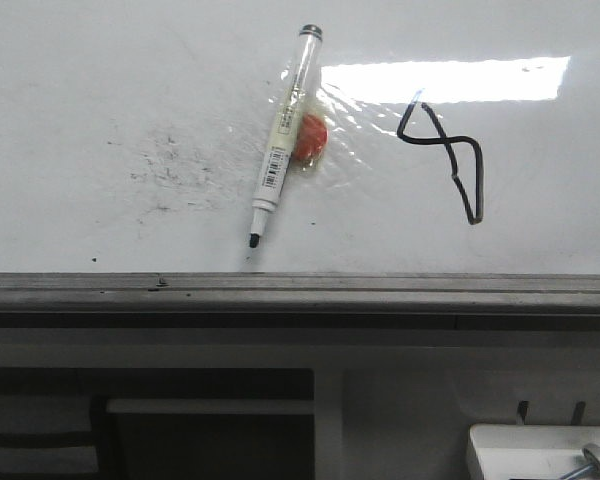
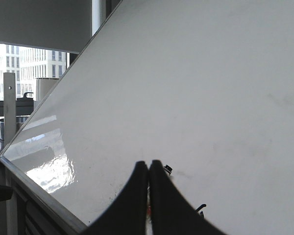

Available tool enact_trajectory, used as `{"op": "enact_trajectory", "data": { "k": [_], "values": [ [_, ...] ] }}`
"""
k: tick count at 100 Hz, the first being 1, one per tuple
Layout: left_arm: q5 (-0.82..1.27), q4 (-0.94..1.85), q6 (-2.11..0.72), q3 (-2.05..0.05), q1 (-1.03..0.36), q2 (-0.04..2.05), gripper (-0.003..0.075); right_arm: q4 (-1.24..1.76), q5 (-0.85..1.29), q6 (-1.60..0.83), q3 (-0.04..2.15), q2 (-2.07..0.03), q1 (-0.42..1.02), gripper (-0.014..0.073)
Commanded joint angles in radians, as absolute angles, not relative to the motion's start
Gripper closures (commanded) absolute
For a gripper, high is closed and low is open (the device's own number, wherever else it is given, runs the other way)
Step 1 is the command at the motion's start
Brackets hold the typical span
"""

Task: Write number 8 on whiteboard

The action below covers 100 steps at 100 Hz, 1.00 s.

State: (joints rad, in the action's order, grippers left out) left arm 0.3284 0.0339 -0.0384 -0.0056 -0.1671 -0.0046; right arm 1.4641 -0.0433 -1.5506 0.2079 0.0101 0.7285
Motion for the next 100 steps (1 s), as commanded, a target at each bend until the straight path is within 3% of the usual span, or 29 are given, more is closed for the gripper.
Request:
{"op": "enact_trajectory", "data": {
  "k": [1,23,49,69,84,100],
  "values": [
    [0.285,0.035,-0.027,0.032,-0.165,-0.031,0.0741,1.464,-0.055,-1.561,0.231,0.028,0.727,0.0658],
    [0.285,0.035,-0.027,0.032,-0.165,-0.031,0.0741,1.464,-0.187,-1.561,0.164,0.024,0.659,0.0658],
    [0.285,0.035,-0.027,0.032,-0.165,-0.031,0.0741,1.346,-0.066,-1.547,0.069,0.023,0.464,0.0658],
    [0.283,0.035,-0.027,0.032,-0.165,-0.031,0.0741,0.737,-0.009,-0.929,0.028,0.023,0.268,0.0658],
    [0.283,0.035,-0.027,0.032,-0.165,-0.031,0.0741,0.288,0.161,-0.434,0.0,0.023,0.11,0.0658],
    [0.283,0.035,-0.027,0.032,-0.165,-0.031,0.0741,0.083,0.229,-0.249,-0.024,0.023,-0.001,0.0658]
  ]
}}
